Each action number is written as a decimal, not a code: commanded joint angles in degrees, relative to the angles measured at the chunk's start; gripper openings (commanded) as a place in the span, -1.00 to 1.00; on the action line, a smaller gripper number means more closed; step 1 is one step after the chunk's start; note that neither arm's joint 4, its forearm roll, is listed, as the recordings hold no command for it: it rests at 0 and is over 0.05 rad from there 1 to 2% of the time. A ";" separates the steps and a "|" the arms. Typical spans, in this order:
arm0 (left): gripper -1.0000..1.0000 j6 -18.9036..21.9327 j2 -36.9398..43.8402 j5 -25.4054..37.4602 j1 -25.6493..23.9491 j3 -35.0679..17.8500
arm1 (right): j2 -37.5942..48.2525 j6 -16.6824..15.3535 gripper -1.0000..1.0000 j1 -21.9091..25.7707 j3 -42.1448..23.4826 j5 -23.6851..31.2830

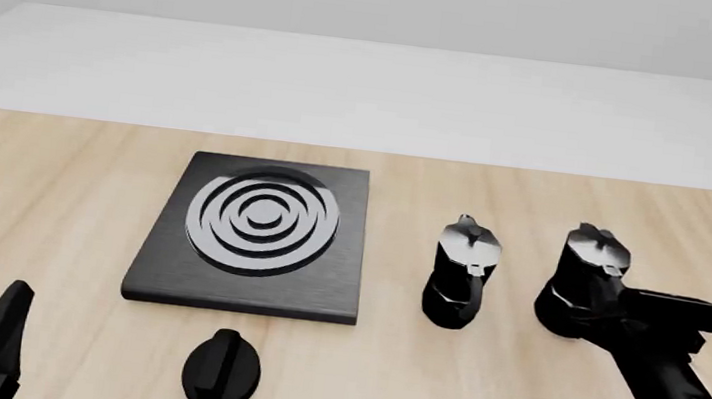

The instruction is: Put the right moka pot on the stove.

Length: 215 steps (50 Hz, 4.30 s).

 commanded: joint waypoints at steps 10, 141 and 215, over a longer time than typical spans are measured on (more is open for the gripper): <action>1.00 0.00 0.00 0.00 0.00 0.00 | -17.20 -1.87 -1.00 4.08 -0.04 13.49; 1.00 0.00 0.00 0.00 0.00 0.00 | 1.07 -6.35 -1.00 37.67 -44.76 26.24; 1.00 0.00 0.00 0.00 0.00 0.00 | 23.12 -2.25 -1.00 47.23 -48.83 -0.10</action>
